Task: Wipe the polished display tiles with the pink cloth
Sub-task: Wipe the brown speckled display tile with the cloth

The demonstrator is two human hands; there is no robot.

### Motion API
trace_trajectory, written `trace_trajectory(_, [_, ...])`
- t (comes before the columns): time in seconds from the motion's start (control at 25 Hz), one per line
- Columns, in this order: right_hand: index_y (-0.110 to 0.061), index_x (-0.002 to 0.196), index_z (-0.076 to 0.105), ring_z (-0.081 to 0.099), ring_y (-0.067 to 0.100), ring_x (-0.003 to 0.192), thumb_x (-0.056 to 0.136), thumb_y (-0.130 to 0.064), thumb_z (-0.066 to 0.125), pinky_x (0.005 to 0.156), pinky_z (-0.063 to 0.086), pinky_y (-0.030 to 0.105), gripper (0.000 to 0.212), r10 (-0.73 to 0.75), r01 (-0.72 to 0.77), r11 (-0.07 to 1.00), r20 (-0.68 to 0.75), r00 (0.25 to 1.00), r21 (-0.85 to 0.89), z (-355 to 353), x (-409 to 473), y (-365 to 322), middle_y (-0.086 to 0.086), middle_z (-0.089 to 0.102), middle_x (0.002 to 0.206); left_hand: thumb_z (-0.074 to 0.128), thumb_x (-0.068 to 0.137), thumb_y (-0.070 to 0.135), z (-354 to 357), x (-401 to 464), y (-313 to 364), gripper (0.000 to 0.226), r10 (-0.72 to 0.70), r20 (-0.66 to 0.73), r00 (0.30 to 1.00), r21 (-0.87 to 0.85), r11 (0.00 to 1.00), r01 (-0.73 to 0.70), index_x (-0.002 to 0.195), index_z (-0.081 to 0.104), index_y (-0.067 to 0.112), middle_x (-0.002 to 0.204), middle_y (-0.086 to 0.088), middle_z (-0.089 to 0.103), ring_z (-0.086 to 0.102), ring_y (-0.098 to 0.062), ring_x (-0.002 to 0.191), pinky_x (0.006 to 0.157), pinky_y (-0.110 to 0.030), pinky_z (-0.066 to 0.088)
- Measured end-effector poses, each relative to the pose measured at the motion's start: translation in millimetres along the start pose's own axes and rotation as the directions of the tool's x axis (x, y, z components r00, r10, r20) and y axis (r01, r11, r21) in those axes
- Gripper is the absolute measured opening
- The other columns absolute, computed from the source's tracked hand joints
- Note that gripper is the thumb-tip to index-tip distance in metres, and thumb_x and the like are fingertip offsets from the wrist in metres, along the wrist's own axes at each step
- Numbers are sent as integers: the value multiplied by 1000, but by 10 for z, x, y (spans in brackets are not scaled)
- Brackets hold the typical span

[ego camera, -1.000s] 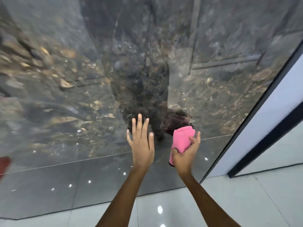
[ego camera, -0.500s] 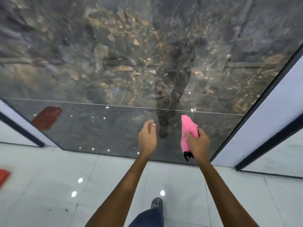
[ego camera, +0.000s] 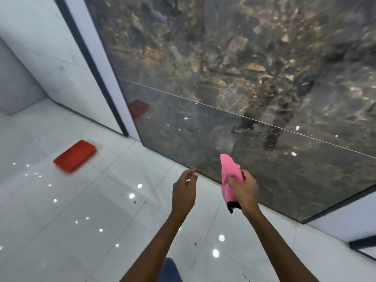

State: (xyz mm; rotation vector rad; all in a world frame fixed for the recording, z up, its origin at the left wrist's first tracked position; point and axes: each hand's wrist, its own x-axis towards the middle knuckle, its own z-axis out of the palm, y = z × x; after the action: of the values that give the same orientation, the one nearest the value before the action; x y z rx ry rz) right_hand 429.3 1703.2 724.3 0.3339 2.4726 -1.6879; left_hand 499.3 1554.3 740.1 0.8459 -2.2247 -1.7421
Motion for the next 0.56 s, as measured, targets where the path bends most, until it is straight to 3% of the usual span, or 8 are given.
trace_trajectory(0.2, [-14, 105, 60, 60, 27, 85, 82, -15, 66, 70, 50, 35, 24, -50, 56, 997, 106, 993, -61, 1050, -298, -273, 7, 62, 101, 50, 99, 20, -1185, 308, -222, 16, -49, -90, 995, -126, 991, 38, 102, 62, 29, 107, -2, 69, 66, -18, 98, 86, -27, 52])
trace_trajectory(0.4, [-17, 101, 62, 61, 20, 80, 80, -14, 66, 64, 51, 31, 21, -48, 50, 999, 157, 986, -6, 2357, -587, -783, 2, 64, 96, 51, 98, 22, -2563, 768, -441, 14, -113, -107, 988, -136, 986, 98, 102, 61, 31, 110, 0, 69, 66, -13, 92, 71, -20, 45])
trace_trajectory(0.56, [-16, 92, 62, 60, 18, 76, 80, -12, 65, 63, 51, 33, 13, -32, 31, 1000, 196, 980, 5, 3251, -760, -1225, -1, 63, 89, 51, 97, 23, -3277, 1235, -531, 14, -144, -133, 981, -161, 979, 122, 98, 60, 34, 109, 1, 69, 66, -14, 93, 80, -27, 48])
